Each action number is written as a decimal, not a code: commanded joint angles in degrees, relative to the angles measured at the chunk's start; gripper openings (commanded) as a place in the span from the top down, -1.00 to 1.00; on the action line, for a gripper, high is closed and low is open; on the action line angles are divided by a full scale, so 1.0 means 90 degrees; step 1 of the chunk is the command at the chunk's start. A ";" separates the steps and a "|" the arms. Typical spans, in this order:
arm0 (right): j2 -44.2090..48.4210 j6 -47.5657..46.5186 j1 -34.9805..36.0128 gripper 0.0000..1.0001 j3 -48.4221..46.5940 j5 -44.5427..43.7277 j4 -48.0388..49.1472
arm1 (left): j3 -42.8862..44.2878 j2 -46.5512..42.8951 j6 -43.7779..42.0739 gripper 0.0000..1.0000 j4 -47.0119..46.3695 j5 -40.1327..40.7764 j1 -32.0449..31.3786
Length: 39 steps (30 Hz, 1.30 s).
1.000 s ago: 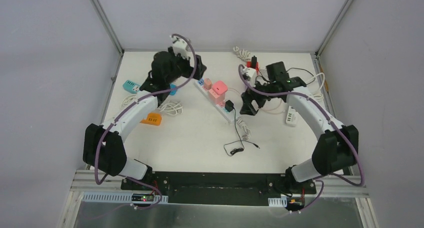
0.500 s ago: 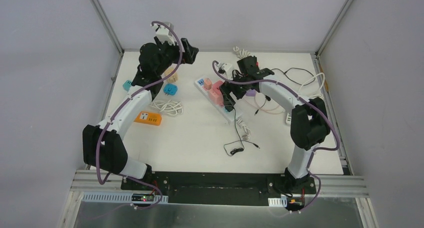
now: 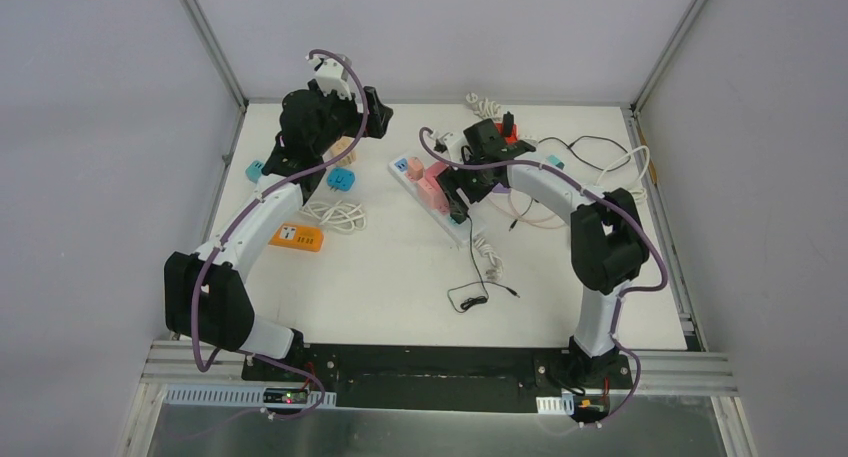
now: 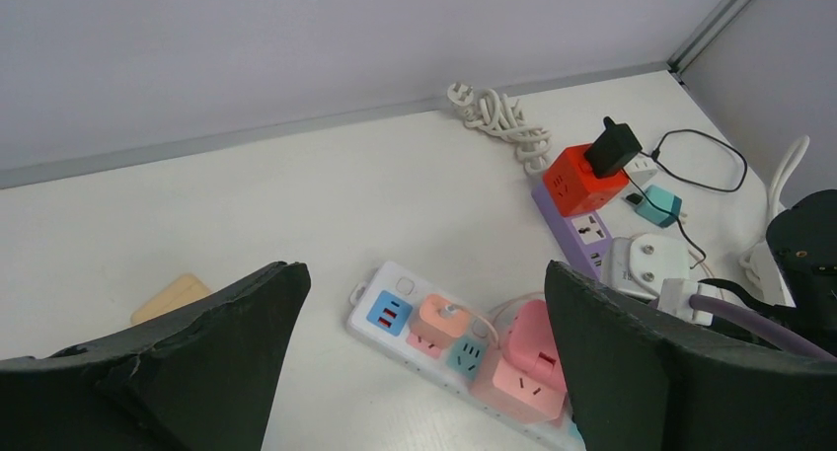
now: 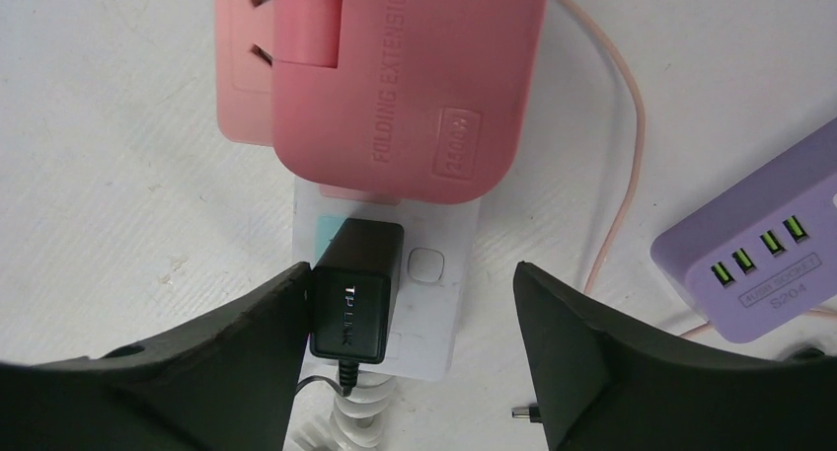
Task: Pull the plug off the socket
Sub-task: Remove the plug from the socket.
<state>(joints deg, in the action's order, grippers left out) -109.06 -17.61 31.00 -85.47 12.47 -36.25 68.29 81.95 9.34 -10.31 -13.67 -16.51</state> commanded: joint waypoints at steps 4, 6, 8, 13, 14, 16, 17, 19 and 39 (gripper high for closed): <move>-0.0050 0.0133 0.0022 -0.48 0.0124 0.0126 0.0100 | -0.0009 -0.0304 -0.0228 -0.96 -0.0162 0.0005 -0.0011; -0.0049 0.0113 0.0023 -0.43 0.0136 0.0140 0.0111 | -0.0018 -0.0312 -0.0242 -0.96 -0.0149 -0.0007 -0.0011; -0.0056 0.0106 0.0022 -0.38 0.0132 0.0198 0.0107 | -0.0019 -0.0309 -0.0246 -0.96 -0.0161 -0.0032 -0.0011; -0.0102 0.0047 0.0041 -0.21 0.0117 0.0225 0.0085 | -0.0029 -0.0307 -0.0265 -0.96 -0.0173 -0.0082 -0.0011; -0.0106 0.0035 0.0041 -0.17 0.0111 0.0226 0.0078 | -0.0026 -0.0307 -0.0280 -0.96 -0.0173 -0.0099 -0.0011; -0.0118 0.0024 0.0041 -0.05 0.0102 0.0226 0.0078 | -0.0037 -0.0307 -0.0299 -0.96 -0.0173 -0.0107 -0.0011; -0.0114 0.0018 0.0041 0.03 0.0095 0.0226 0.0064 | -0.0039 -0.0307 -0.0300 -0.96 -0.0173 -0.0120 -0.0011; -0.0122 0.0006 0.0041 0.19 0.0088 0.0212 0.0048 | -0.0039 -0.0307 -0.0316 -0.96 -0.0173 -0.0131 -0.0011; 0.0018 -0.2065 -0.0299 1.00 -0.0052 0.0683 -0.1630 | -0.0039 -0.0306 -0.0603 -0.97 -0.0063 -0.0287 -0.0011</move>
<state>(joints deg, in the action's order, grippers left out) -109.47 -27.22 30.46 -84.99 16.05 -40.32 68.16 81.62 6.15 -10.24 -14.33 -16.51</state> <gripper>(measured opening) 0.328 0.982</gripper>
